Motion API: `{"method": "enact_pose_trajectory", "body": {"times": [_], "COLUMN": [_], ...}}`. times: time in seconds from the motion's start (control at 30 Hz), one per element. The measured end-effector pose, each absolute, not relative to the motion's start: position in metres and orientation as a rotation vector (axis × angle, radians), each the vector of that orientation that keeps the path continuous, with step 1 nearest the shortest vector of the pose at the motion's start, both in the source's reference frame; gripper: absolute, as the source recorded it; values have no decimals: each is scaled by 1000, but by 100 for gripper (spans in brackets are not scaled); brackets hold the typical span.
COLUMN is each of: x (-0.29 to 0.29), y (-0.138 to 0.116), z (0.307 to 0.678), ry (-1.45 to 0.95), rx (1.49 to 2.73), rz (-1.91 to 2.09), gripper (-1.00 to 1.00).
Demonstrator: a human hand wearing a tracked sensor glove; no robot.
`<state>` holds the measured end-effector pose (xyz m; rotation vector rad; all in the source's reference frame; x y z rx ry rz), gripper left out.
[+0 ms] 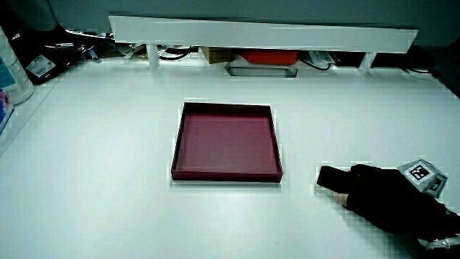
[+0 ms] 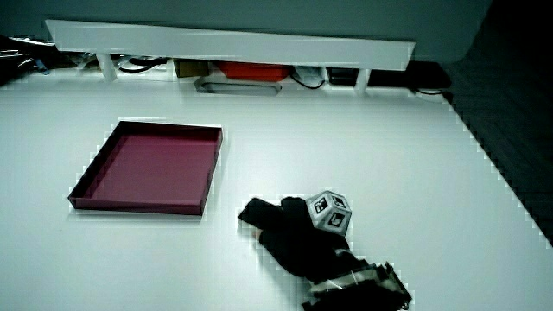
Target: Place eraser
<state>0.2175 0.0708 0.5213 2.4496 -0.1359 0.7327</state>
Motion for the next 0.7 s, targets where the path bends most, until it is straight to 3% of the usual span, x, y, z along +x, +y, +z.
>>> {"method": "enact_pose_trajectory", "body": {"times": [0.3, 0.33, 0.37, 0.4, 0.53, 0.7], "x": [221, 222, 226, 226, 235, 245], "y": [69, 68, 68, 64, 46, 19], "z": [508, 509, 508, 504, 479, 447], "ry": [-137, -169, -151, -209, -310, -149], "rx": [2422, 2331, 2429, 2360, 2507, 2555], "rz": [774, 918, 754, 899, 747, 609], "gripper": [-65, -70, -74, -78, -96, -100]}}
